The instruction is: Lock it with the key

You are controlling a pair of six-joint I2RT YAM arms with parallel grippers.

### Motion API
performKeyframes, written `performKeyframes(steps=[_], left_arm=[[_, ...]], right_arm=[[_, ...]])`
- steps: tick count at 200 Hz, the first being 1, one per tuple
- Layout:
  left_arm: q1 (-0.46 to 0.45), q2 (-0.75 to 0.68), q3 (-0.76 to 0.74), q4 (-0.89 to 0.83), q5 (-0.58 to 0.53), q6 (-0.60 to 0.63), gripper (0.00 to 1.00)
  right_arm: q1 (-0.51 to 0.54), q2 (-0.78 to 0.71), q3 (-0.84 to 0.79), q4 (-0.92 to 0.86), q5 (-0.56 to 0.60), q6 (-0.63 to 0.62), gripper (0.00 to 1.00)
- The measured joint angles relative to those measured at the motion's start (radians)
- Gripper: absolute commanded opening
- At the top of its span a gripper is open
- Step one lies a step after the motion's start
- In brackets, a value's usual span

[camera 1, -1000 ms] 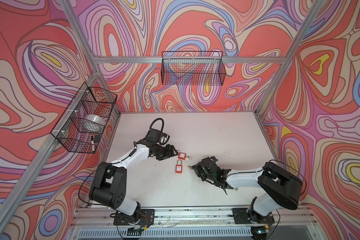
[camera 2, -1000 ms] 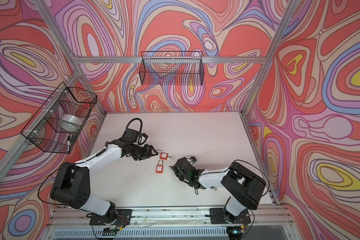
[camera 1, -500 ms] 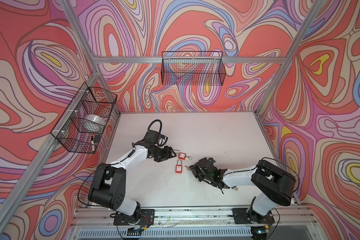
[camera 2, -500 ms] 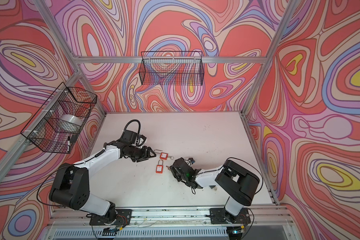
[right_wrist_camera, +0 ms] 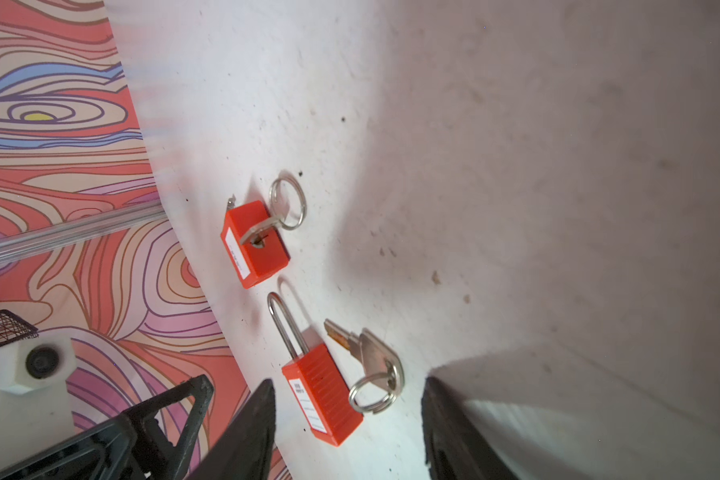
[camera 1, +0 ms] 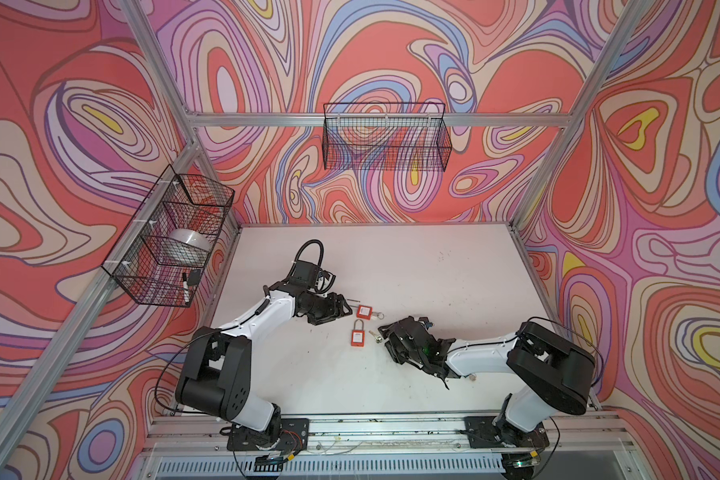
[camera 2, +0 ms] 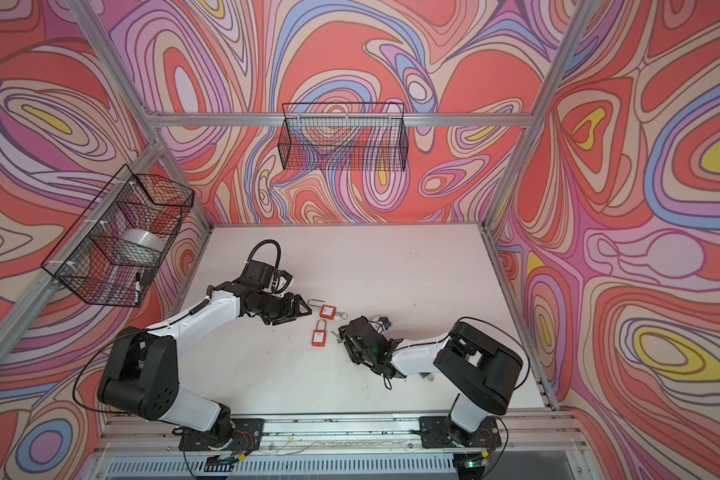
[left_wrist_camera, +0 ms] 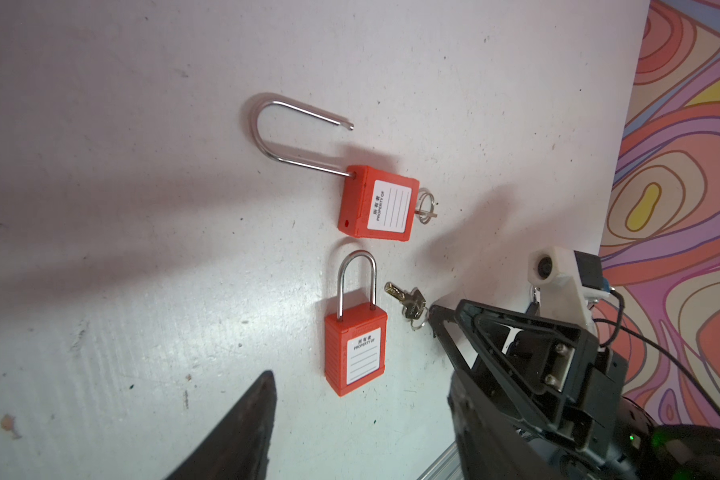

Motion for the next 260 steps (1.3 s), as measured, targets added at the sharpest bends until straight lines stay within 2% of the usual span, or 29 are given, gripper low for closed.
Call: performKeyframes(steps=[81, 176, 260], left_arm=[[0.0, 0.0, 0.0, -0.007, 0.0, 0.0, 0.68], [0.0, -0.01, 0.0, -0.011, 0.0, 0.0, 0.68], [0.0, -0.013, 0.0, -0.012, 0.0, 0.0, 0.68]], right_arm=[[-0.057, 0.058, 0.026, 0.079, -0.055, -0.037, 0.6], [-0.057, 0.071, 0.055, 0.049, -0.121, -0.048, 0.59], [-0.053, 0.109, 0.06, 0.124, -0.177, -0.027, 0.6]])
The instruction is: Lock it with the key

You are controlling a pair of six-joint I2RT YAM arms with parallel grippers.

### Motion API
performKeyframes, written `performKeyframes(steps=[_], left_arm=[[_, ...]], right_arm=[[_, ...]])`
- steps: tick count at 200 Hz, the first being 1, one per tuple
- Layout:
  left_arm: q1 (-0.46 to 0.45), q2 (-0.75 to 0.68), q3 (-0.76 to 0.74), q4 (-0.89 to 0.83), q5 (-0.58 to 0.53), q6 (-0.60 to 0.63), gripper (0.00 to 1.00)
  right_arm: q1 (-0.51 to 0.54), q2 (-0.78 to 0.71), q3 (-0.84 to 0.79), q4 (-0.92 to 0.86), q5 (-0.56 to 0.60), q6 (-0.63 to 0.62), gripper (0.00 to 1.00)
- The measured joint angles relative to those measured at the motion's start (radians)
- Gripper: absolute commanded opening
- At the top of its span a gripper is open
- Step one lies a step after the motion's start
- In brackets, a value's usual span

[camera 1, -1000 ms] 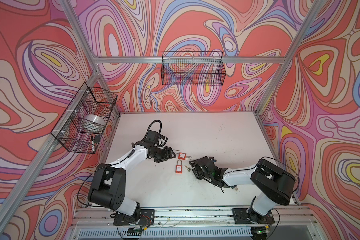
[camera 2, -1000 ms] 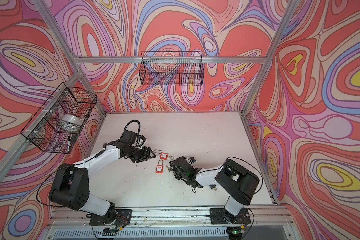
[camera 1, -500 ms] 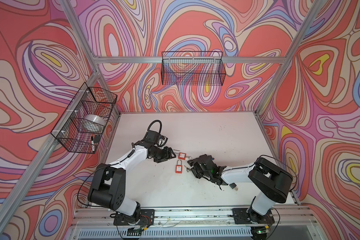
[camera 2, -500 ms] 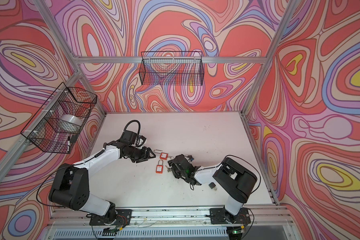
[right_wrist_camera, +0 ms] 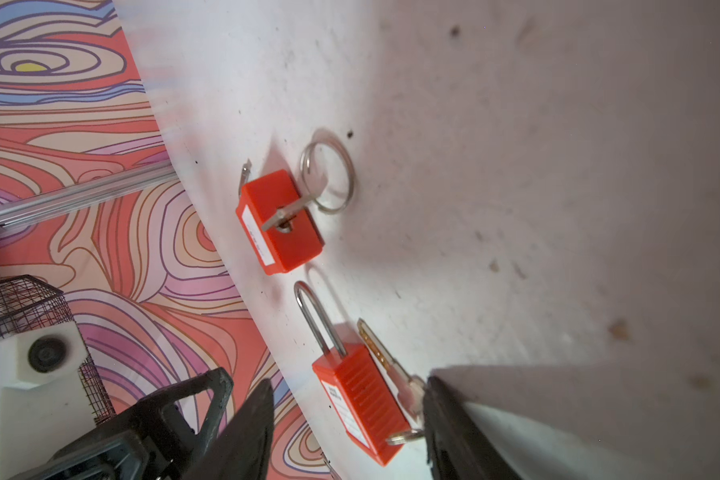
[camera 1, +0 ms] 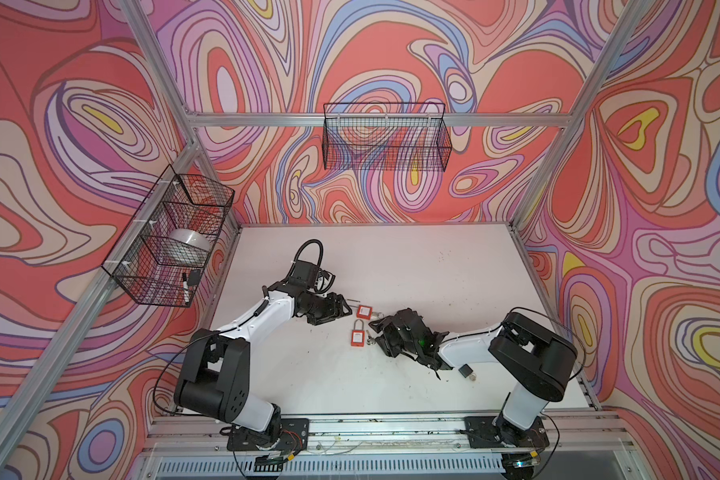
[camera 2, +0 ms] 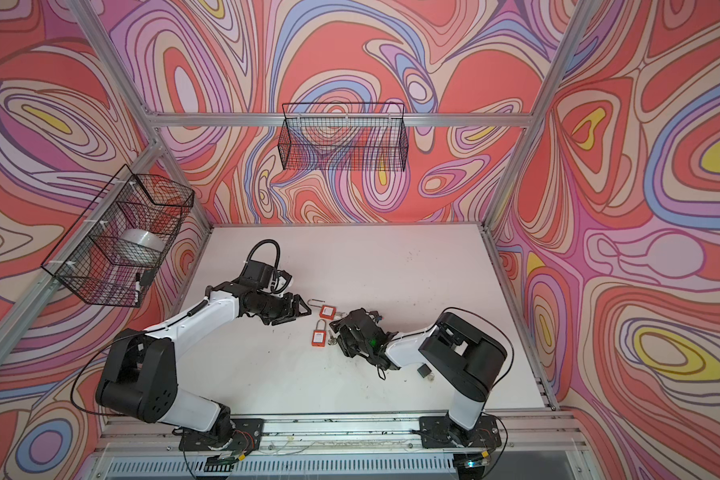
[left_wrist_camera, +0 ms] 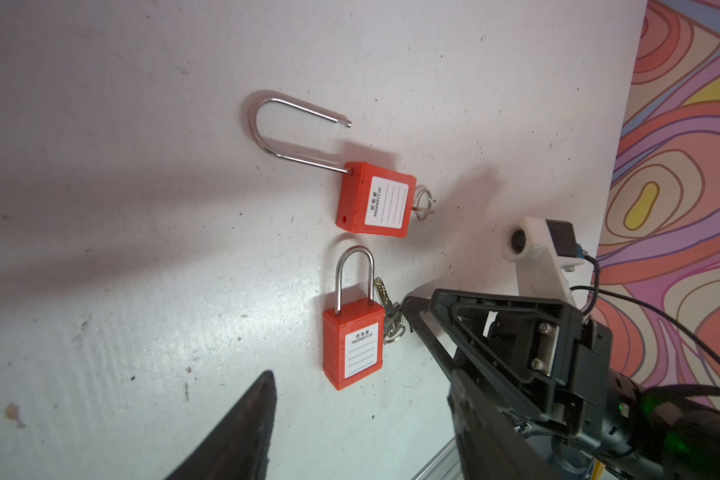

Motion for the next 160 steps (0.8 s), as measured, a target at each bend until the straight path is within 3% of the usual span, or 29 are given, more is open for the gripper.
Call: performKeyframes(steps=[60, 86, 126, 160], left_arm=[[0.0, 0.0, 0.0, -0.004, 0.0, 0.0, 0.68], [0.0, -0.008, 0.0, -0.006, 0.0, -0.001, 0.68], [0.013, -0.012, 0.003, 0.003, 0.009, -0.02, 0.68], [0.039, -0.012, 0.003, 0.032, 0.021, -0.055, 0.68]], right_arm=[[0.006, 0.019, 0.009, 0.028, -0.01, 0.003, 0.61], [0.007, -0.047, 0.01, -0.07, 0.024, -0.063, 0.61], [-0.05, -0.198, 0.139, -0.292, 0.058, -0.317, 0.63], [-0.156, -0.229, 0.283, -0.436, 0.037, -0.678, 0.64]])
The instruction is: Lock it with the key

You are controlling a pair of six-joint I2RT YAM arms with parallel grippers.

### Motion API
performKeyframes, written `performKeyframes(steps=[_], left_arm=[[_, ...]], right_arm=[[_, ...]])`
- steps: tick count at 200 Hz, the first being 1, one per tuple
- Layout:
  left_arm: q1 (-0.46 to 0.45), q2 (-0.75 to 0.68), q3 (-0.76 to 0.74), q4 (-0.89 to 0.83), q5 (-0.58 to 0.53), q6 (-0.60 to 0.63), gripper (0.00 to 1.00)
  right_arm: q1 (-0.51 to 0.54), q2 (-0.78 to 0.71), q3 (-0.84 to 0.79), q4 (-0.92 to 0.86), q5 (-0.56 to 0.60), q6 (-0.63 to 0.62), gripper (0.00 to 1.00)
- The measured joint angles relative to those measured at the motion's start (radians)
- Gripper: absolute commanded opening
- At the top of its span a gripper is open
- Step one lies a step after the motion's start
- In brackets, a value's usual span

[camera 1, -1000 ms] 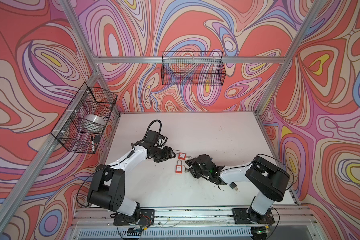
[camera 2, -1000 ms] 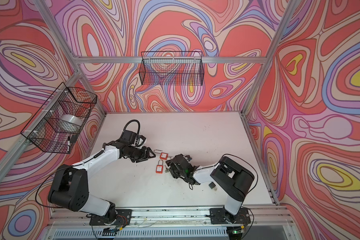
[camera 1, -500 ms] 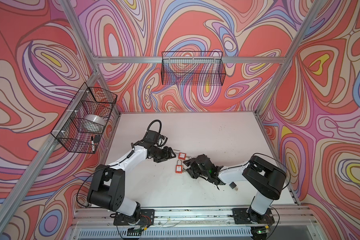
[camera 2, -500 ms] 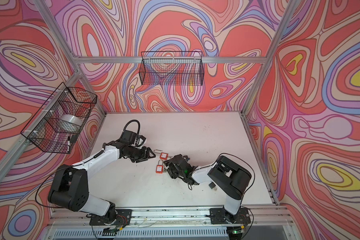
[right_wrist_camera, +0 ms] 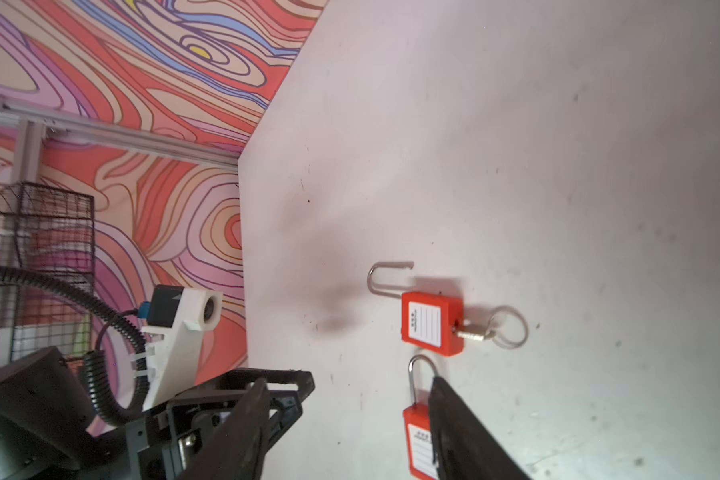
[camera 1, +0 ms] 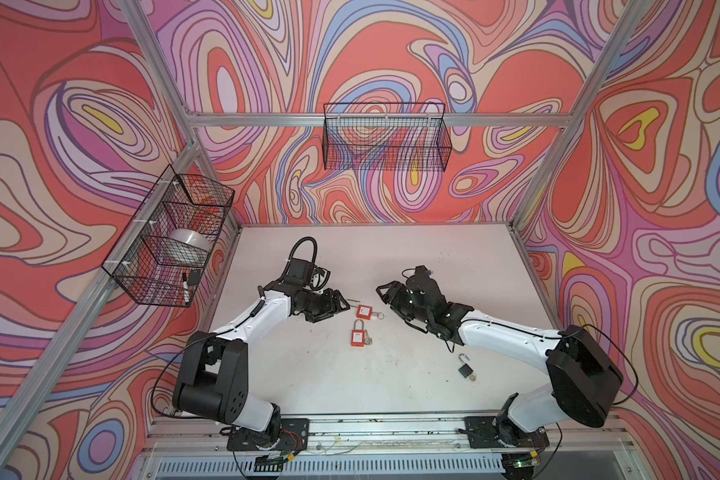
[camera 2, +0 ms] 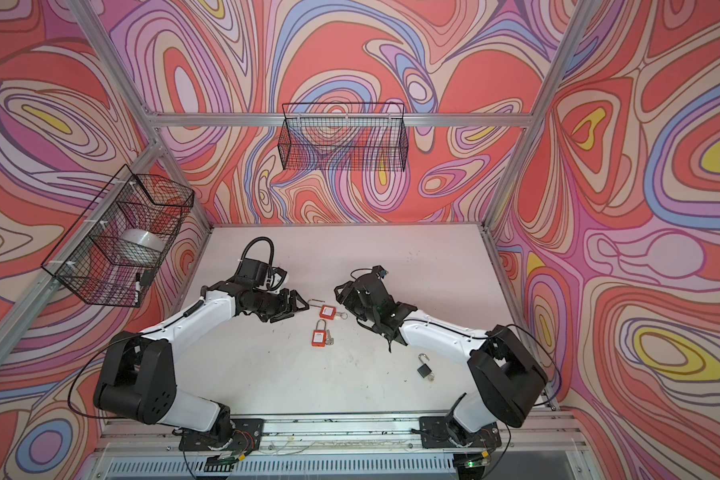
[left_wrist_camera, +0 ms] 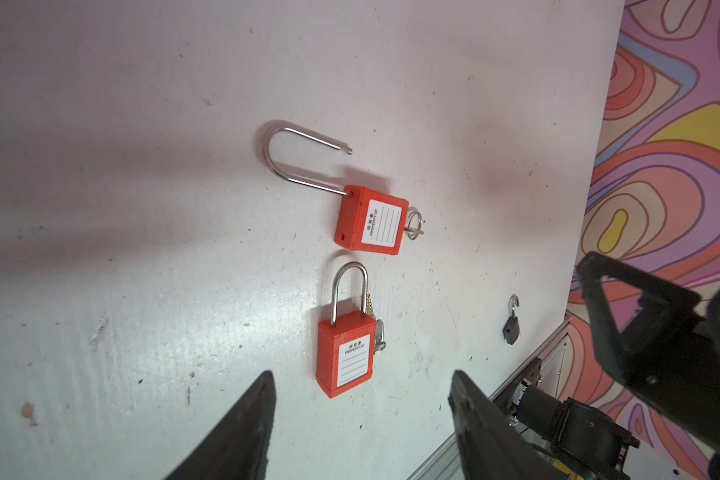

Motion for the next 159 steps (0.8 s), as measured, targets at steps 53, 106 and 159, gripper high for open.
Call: performKeyframes(steps=[53, 106, 159], left_arm=[[0.012, 0.0, -0.001, 0.029, 0.011, -0.026, 0.68], [0.013, -0.001, -0.03, 0.039, 0.024, -0.041, 0.68], [0.014, -0.001, -0.042, 0.04, 0.032, -0.043, 0.68]], right_arm=[[-0.021, 0.166, 0.203, -0.18, -0.135, -0.706, 0.65], [-0.019, 0.286, 0.206, -0.213, -0.299, -1.109, 0.65], [-0.019, 0.397, 0.23, -0.217, -0.344, -1.296, 0.65]])
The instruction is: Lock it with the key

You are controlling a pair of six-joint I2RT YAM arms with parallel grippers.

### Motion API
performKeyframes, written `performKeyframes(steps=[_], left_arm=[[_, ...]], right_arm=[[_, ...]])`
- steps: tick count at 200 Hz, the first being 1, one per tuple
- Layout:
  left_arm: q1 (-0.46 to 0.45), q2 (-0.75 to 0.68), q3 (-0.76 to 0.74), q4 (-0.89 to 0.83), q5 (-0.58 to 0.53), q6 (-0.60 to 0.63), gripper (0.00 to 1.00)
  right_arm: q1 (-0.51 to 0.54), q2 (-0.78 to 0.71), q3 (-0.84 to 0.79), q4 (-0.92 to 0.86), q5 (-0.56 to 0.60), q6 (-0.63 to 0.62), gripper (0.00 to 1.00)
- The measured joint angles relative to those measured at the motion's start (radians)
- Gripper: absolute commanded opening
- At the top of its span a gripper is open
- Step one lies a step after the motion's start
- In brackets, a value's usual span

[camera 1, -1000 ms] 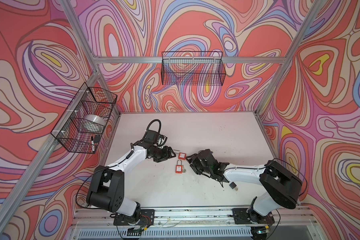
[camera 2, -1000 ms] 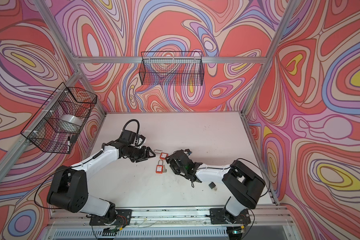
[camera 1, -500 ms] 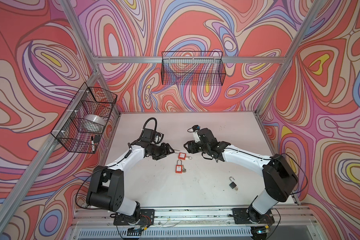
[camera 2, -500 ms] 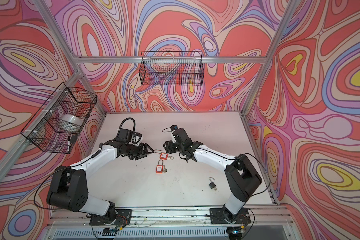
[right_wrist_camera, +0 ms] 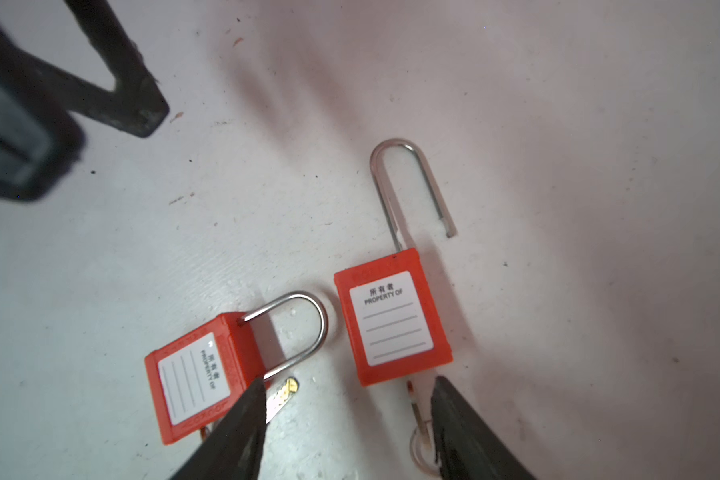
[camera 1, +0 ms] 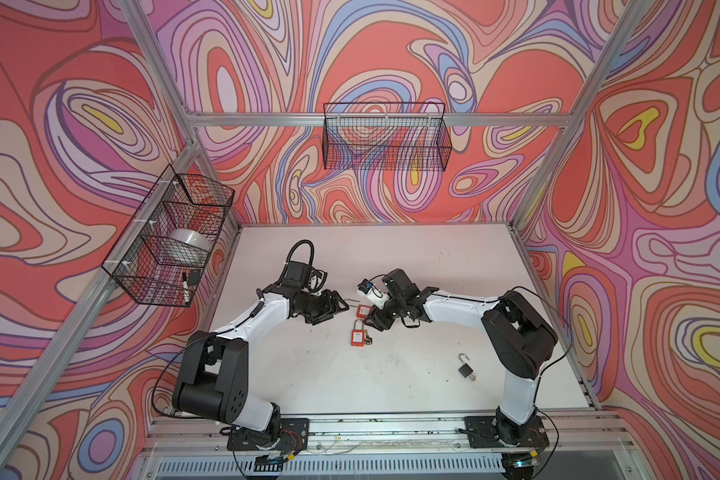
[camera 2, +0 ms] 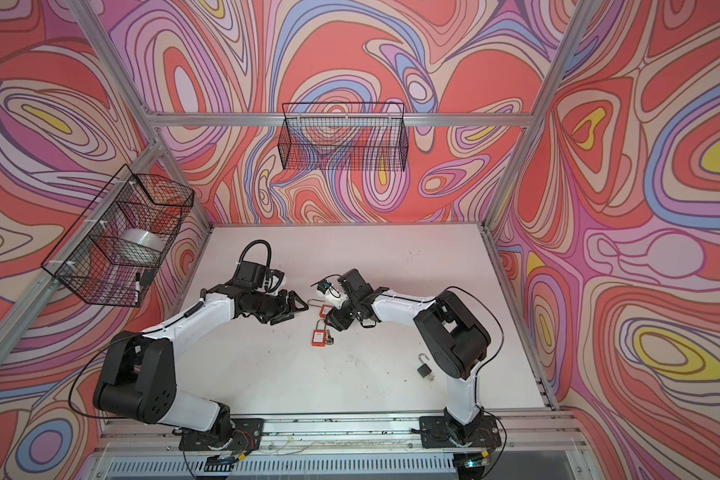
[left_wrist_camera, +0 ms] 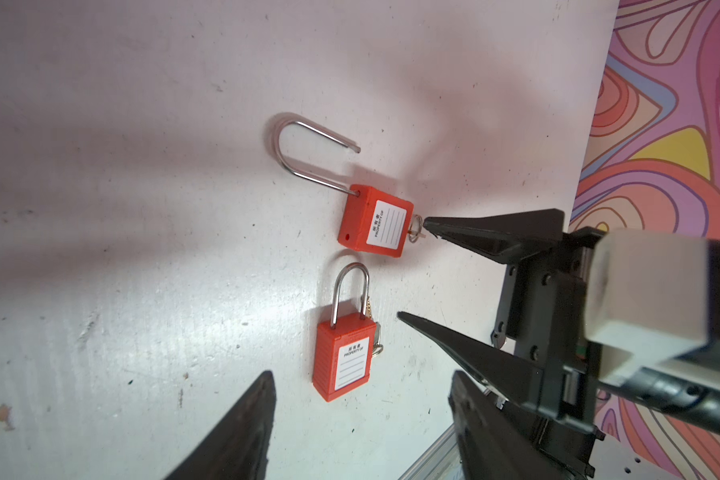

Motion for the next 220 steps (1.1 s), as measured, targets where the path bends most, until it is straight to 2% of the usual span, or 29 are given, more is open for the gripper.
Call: performKeyframes(steps=[63, 95, 132, 220], left_arm=[[0.0, 0.0, 0.0, 0.0, 0.0, 0.0, 0.68], [0.0, -0.002, 0.0, -0.001, 0.0, 0.0, 0.68], [0.0, -0.006, 0.0, -0.001, 0.0, 0.001, 0.67], [0.0, -0.019, -0.008, 0.0, 0.007, -0.008, 0.67]], right_arm=[[0.0, 0.056, 0.06, -0.003, 0.024, -0.104, 0.63], [0.0, 0.095, 0.095, -0.023, 0.028, -0.142, 0.57], [-0.008, 0.12, 0.104, -0.041, 0.025, -0.175, 0.45], [-0.027, 0.147, 0.134, -0.05, 0.011, -0.206, 0.47]])
